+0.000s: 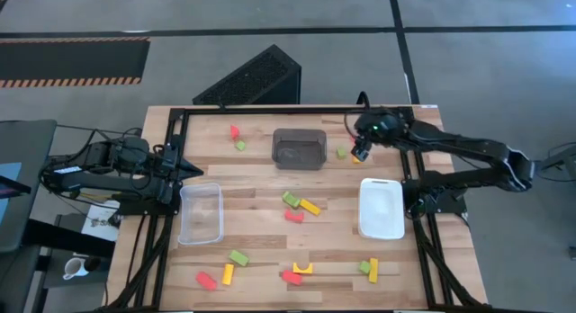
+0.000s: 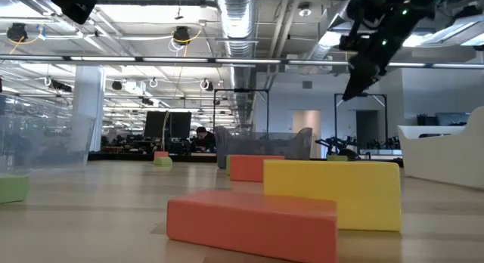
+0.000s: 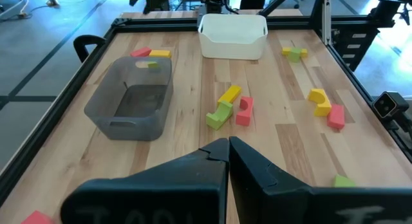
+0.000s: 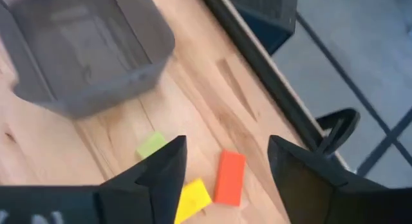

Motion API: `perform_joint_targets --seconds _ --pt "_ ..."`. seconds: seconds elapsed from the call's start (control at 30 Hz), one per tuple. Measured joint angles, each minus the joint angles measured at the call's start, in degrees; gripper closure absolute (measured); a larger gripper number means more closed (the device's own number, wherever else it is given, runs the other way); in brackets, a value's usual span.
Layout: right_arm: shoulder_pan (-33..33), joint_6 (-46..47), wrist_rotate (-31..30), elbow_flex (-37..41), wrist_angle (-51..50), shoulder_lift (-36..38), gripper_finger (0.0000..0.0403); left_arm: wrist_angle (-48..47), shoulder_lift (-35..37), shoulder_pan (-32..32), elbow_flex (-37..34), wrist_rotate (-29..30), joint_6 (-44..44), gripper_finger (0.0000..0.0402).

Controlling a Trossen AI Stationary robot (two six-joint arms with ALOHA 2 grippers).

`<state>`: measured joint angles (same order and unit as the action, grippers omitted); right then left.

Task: Sort & place blocks by color
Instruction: Put the green block into the black bin

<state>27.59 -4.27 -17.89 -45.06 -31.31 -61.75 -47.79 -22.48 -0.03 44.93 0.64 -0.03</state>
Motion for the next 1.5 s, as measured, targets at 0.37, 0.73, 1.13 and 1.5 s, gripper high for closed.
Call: perform_joint_targets --seconds 0.37,0.73,1.13,1.5 --pt "0.9 4.84 11.01 0.0 0.55 -10.18 0.0126 -0.01 0.0 0.0 0.0 -0.02 -0.01 0.0401" --pt "4.31 8.83 10.45 0.0 3.56 -19.6 0.0126 0.0 0.01 0.01 0.0 -0.01 0.0 0.0401" --pt "5.03 12.28 10.49 0.02 8.41 -24.89 0.0126 -0.02 0.02 0.0 0.0 -0.01 0.0 0.0401" --pt "2.14 20.03 10.67 0.02 9.41 -24.83 0.0126 -0.36 0.0 0.0 0.01 -0.01 0.0 0.0401"
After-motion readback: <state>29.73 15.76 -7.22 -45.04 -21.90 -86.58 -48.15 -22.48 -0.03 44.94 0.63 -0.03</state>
